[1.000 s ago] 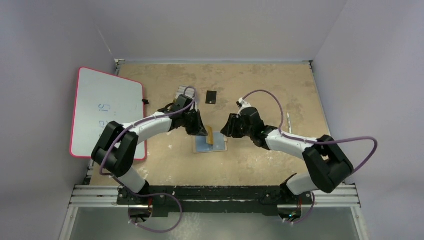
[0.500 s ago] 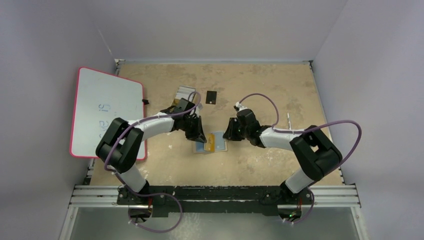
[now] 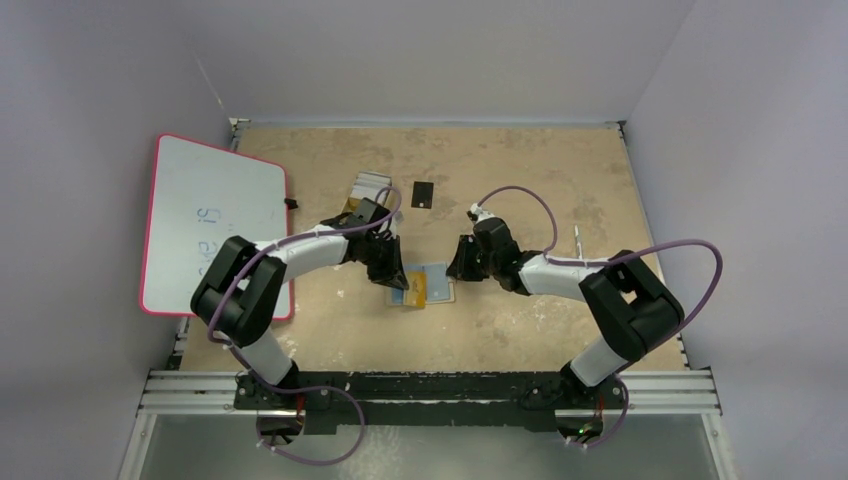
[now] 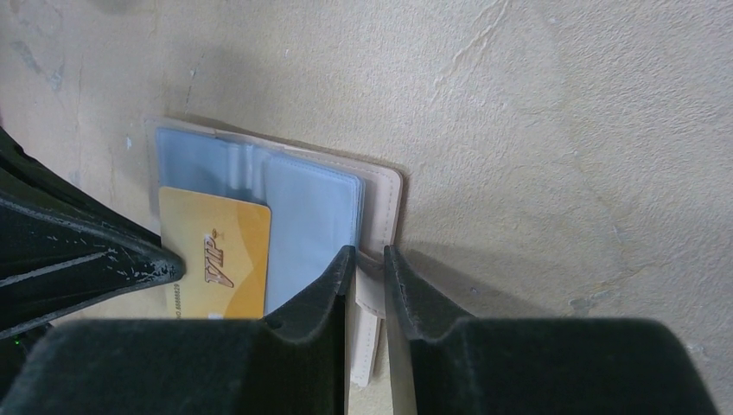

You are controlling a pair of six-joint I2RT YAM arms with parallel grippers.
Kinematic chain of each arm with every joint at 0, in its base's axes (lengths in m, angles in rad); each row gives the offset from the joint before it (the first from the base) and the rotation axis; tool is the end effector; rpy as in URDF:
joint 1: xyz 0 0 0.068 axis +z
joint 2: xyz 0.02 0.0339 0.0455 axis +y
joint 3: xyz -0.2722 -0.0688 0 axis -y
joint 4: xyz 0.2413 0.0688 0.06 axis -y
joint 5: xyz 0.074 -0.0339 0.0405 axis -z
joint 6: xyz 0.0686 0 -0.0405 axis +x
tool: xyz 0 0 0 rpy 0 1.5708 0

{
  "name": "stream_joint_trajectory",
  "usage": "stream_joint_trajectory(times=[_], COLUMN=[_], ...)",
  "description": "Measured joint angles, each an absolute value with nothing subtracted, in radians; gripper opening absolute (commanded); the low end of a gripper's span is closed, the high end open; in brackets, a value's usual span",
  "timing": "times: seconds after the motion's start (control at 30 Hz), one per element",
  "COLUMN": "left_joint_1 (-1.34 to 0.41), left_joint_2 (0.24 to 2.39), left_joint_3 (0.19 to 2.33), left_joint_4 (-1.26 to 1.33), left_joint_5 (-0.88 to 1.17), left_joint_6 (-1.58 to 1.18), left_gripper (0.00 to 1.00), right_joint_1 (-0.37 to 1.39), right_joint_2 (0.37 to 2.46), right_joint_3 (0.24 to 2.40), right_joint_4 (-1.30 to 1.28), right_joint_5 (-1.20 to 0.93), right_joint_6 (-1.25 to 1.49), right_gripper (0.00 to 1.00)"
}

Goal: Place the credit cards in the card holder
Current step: Insert the credit card into the card holder.

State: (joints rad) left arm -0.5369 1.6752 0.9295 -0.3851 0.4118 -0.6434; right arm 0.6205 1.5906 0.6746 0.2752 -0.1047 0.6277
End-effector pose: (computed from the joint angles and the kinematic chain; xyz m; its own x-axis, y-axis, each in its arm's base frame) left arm 0.2649 -0.1896 0.1407 -0.9911 -0.0499 -0.1235 0.0258 0.8379 -0.5453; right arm 0.2675 0.2000 0.1458 -0.7733 0.1652 -0.6121 -0.2375 0.8196 0.5213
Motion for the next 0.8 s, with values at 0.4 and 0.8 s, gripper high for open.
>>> stream_joint_trajectory(times=[0.4, 0.8], left_joint_1=[-0.523, -0.522], left_joint_2=[1.663, 1.650], left_joint_3=[0.918, 0.903], left_joint_4=[-0.380, -0.360], left_joint_5=[0.398, 0.397], left_joint_6=[-0.698, -0.741], left_gripper=[0.00, 0.00], right_joint_1=[0.621, 0.621], right_joint_2=[1.591, 1.591], right_joint_3=[0.675, 0.675], right_joint_4=[0.275, 0.276], right_joint_5=[-0.105, -0.105], right_joint_6=[0.628, 0.628], right_gripper=[0.19, 0.18])
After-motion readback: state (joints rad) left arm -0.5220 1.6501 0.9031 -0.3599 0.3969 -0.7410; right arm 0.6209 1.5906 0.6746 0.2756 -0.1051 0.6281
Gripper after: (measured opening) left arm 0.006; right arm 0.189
